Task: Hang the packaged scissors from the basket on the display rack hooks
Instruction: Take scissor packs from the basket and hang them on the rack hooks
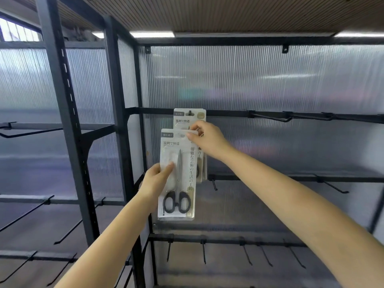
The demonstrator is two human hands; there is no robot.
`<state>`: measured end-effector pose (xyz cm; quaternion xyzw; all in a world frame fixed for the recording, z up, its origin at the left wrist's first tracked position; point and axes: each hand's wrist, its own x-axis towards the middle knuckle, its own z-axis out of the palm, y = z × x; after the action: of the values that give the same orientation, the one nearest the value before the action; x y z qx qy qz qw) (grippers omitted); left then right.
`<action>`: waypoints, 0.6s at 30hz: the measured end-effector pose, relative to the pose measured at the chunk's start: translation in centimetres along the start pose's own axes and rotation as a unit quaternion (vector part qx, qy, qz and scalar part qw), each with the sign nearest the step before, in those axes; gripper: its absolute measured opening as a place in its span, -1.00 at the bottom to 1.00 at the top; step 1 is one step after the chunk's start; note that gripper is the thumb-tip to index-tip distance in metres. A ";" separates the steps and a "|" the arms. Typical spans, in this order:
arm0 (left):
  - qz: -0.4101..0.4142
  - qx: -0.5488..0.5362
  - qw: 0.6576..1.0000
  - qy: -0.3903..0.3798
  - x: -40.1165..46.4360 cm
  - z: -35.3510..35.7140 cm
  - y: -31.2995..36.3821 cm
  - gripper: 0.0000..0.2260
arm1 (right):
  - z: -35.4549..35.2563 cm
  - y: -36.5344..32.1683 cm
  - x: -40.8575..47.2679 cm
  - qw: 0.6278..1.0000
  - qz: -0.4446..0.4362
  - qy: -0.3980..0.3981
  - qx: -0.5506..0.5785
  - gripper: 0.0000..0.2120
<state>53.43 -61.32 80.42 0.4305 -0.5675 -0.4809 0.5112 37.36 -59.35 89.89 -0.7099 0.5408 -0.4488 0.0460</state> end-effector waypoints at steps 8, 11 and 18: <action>0.016 -0.027 0.999 -0.027 -0.3 1.3 0.2 -0.79 | -1.1 0.9 0.1 1.000 0.009 0.006 -0.010 -0.81; 0.014 -0.005 1.000 -0.024 0.1 1.5 0.0 -0.73 | -1.2 1.4 0.2 1.000 0.012 0.003 -0.017 -0.80; 0.010 0.012 1.000 -0.022 0.8 1.8 -0.4 -0.67 | -1.1 1.7 0.5 1.000 0.004 -0.011 -0.021 -0.74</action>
<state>51.59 -62.02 80.14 0.4204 -0.5886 -0.4780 0.4984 35.33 -59.98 89.91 -0.7136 0.5521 -0.4296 0.0384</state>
